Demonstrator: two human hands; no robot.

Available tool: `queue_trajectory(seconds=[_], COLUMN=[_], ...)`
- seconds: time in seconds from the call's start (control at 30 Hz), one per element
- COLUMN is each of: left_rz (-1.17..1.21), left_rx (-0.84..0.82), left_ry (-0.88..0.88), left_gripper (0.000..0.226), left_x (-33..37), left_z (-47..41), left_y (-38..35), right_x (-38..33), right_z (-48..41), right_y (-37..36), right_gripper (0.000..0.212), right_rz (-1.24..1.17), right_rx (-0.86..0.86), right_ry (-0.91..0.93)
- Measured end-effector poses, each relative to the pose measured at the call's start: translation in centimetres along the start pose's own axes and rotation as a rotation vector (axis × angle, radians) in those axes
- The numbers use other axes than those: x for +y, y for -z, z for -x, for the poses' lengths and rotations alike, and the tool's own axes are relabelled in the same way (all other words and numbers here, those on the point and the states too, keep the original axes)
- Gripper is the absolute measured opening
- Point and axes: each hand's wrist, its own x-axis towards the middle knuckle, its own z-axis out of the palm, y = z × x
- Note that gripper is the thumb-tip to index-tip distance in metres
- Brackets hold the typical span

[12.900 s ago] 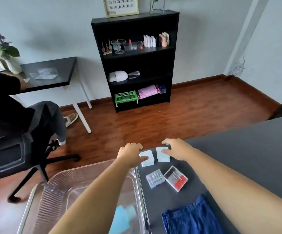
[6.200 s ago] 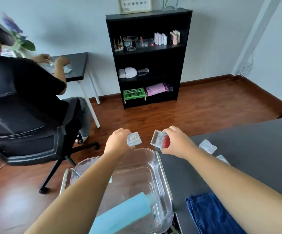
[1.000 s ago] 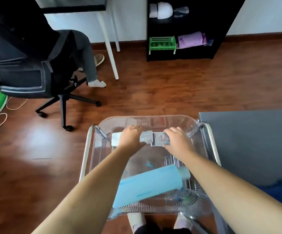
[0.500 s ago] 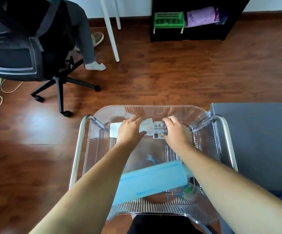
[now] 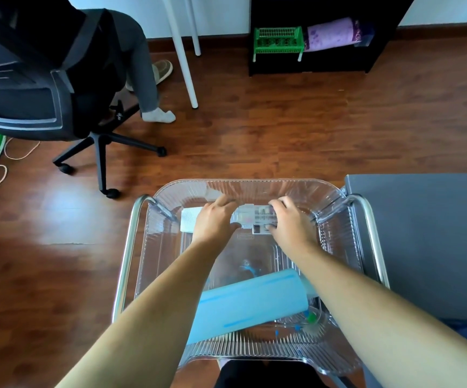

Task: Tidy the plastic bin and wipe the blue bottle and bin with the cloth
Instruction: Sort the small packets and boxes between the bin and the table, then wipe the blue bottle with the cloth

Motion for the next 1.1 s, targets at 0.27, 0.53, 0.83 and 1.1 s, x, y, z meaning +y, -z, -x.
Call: queue_trajectory(seconds=[0.27,0.53,0.83,1.1], left_rz=[0.016,-0.021,-0.052,-0.106], left_rx=[-0.003,0.001,0.005,-0.075], left_ry=[0.01,-0.013,-0.076,-0.097], left_gripper=[0.059,0.055,0.055,0.055], left_x=[-0.1,0.0,1.9,2.3], left_z=[0.2,2.3,6.4,9.8], left_y=[0.3,3.8,8.1,7.3], right_x=[0.1,0.0,-0.5,-0.1], right_z=[0.0,1.2,4.5,7.6], right_y=[0.0,2.6,7.9,8.4], right_gripper=[0.049,0.048,0.042,0.049], right_rz=[-0.007,-0.034,-0.046,0.044], right_rx=[0.022,0.047,-0.048,-0.155], right_ry=[0.002,0.046,0.174,0.18])
